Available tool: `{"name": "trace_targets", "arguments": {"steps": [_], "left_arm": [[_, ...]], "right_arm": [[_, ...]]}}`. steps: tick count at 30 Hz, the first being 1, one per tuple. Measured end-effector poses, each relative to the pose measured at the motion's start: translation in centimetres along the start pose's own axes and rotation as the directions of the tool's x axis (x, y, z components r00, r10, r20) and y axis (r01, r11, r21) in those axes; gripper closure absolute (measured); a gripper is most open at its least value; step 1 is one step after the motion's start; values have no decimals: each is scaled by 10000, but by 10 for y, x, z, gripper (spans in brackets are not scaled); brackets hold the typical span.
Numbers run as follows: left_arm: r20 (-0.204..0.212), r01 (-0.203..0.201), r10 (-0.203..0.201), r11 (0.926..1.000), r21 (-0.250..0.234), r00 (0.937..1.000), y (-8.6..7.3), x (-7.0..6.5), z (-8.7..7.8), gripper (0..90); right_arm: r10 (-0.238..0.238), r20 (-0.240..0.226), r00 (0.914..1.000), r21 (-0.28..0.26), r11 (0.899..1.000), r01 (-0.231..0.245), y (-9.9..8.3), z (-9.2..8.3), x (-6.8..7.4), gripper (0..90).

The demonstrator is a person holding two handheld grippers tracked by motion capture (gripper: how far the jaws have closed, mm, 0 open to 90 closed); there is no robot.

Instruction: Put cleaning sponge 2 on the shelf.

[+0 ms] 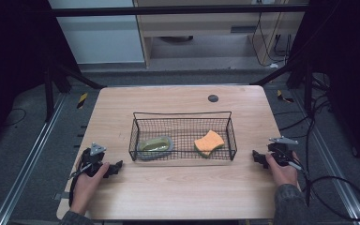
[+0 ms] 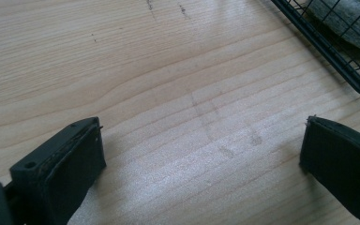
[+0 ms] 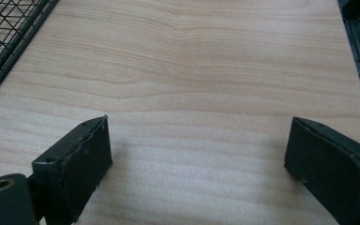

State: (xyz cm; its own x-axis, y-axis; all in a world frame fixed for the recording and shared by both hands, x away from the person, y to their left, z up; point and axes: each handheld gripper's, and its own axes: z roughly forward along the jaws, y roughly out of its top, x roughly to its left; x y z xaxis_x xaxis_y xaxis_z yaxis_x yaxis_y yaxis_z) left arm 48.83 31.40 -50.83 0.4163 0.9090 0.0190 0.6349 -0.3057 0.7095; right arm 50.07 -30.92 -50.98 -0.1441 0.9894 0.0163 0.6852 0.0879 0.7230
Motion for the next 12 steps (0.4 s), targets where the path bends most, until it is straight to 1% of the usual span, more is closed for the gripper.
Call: {"name": "trace_targets", "arguments": {"steps": [1, 2, 5, 6, 12], "left_arm": [[1, -2, 2, 10000, -2, 10000, 0, 0, 0, 0], [3, -6, 6, 10000, 0, 10000, 0, 0, 0, 0], [-4, -47, 47, 10000, 0, 10000, 0, 0, 0, 0], [1, -62, 62, 10000, 12, 10000, 0, 0, 0, 0], [-7, -48, 48, 10000, -2, 10000, 0, 0, 0, 0]], "right_arm": [[-117, 4, 9999, -37, 9999, 117, 1, 2, 1, 62], [-123, -23, 9999, -105, 9999, 122, 1, 3, 2, 51], [-227, -109, 9997, -106, 9997, 226, 3, 6, 3, 40], [-332, -157, 9993, -97, 9994, 330, 3, 7, 2, 33], [-398, -253, 9989, -8, 9992, 398, 3, 8, 2, 12]]}}
